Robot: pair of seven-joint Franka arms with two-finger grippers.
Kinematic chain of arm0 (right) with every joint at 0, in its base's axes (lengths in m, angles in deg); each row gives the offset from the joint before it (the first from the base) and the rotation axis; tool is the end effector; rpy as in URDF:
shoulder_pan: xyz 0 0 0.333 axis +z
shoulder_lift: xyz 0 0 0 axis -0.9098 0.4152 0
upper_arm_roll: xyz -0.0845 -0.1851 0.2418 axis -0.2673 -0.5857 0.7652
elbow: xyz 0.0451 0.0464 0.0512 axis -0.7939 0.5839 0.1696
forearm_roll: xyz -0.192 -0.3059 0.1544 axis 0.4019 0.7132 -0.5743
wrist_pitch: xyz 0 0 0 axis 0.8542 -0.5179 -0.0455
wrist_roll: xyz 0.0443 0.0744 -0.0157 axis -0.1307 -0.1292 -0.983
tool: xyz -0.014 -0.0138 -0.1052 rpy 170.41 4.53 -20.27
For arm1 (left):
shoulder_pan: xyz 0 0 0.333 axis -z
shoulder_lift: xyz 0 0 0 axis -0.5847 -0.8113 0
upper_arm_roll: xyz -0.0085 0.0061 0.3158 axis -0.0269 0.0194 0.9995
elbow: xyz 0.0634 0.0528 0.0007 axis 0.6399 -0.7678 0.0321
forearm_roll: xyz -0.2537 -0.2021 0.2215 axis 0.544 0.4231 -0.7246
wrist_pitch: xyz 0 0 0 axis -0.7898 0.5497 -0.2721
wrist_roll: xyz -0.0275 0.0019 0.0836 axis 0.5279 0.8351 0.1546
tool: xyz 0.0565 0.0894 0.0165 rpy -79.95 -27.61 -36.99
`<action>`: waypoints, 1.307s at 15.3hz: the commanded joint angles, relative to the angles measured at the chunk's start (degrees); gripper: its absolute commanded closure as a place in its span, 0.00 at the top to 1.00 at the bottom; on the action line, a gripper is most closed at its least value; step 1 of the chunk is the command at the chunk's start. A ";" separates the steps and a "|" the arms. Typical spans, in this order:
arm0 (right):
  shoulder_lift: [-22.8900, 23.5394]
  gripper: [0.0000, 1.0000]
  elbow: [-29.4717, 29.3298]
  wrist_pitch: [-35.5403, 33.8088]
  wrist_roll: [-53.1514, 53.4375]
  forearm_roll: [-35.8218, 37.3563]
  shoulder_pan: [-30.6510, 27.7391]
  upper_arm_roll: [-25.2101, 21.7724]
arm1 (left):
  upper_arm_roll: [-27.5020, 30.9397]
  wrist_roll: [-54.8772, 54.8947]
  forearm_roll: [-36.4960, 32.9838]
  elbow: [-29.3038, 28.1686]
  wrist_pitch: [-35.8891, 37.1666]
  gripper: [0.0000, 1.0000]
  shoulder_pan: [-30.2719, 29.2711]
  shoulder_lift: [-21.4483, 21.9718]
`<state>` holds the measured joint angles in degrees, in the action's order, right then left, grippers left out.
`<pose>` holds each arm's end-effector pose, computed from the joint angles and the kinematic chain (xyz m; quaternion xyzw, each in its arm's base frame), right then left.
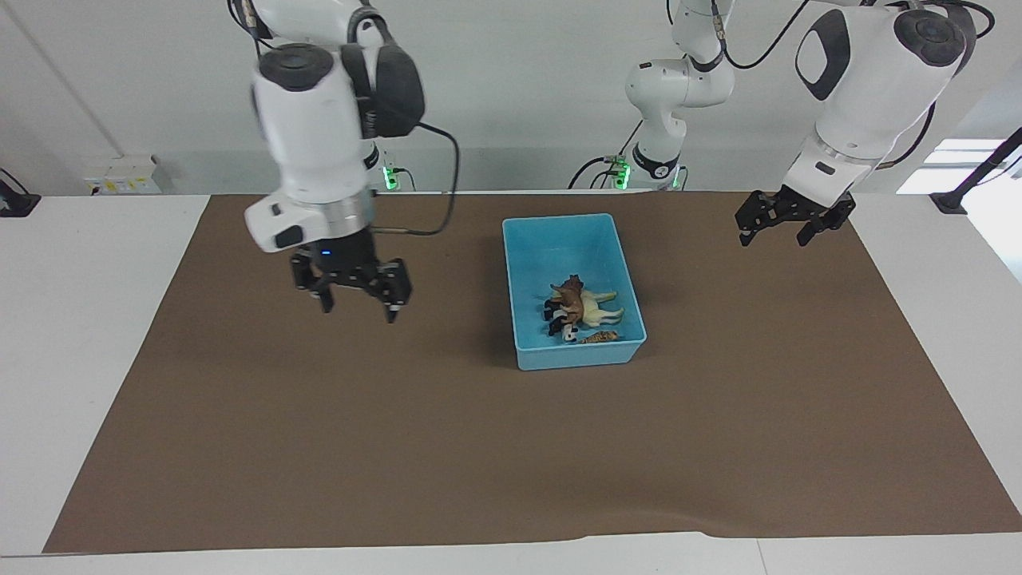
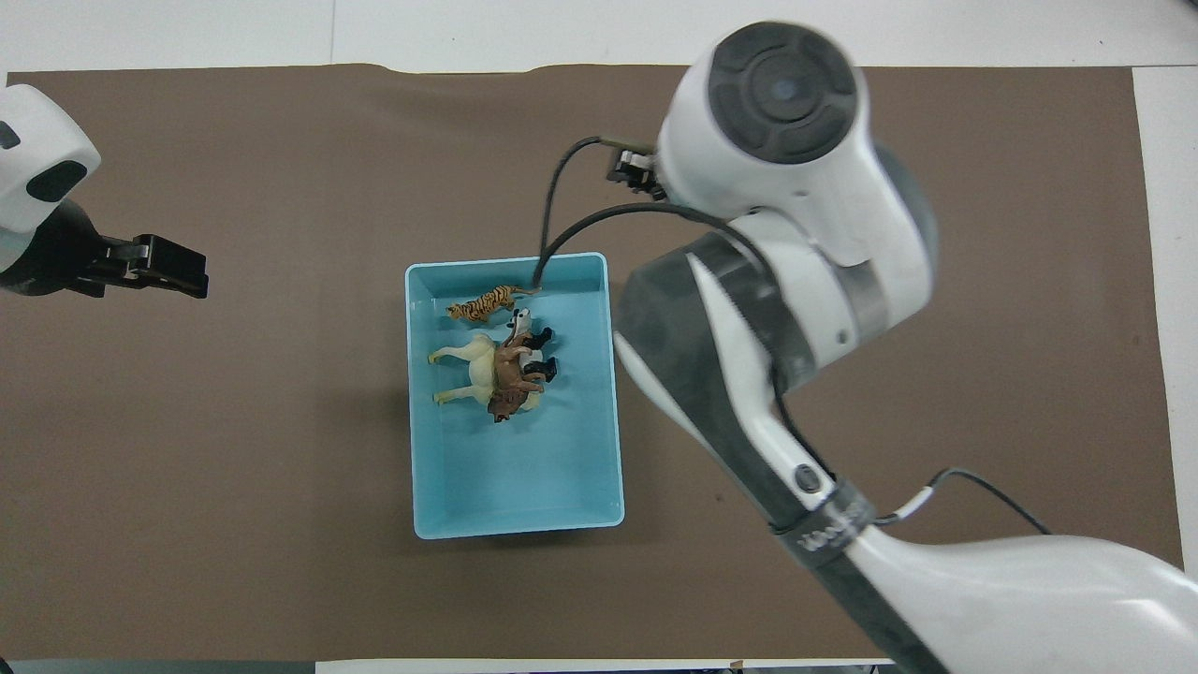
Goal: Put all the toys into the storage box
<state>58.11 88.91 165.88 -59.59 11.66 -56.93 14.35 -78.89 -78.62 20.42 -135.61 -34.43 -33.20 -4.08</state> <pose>0.6607 0.0856 0.5877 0.9916 -0.0982 0.0831 0.0084 0.5649 -0.0573 0.5858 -0.9988 0.0460 0.0192 0.0015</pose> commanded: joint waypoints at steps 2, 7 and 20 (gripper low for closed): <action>-5.71 1.00 2.41 -8.39 -9.37 -1.75 -7.47 1.01 | -0.13 1.05 -0.10 -1.75 -1.25 1.00 -0.56 1.30; -12.82 1.00 6.25 -18.35 -12.87 -4.82 -12.75 0.75 | -0.13 1.05 -0.10 -1.75 -1.43 1.00 -0.65 1.30; -21.02 1.00 19.81 -7.28 -16.94 0.10 -20.06 5.32 | -0.13 1.05 -0.10 -1.75 -1.43 1.00 -0.56 1.30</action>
<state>36.75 109.29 158.44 -74.98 10.87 -76.34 19.08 -78.85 -78.62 20.42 -135.62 -34.56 -33.22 -4.08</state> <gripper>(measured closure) 0.000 0.000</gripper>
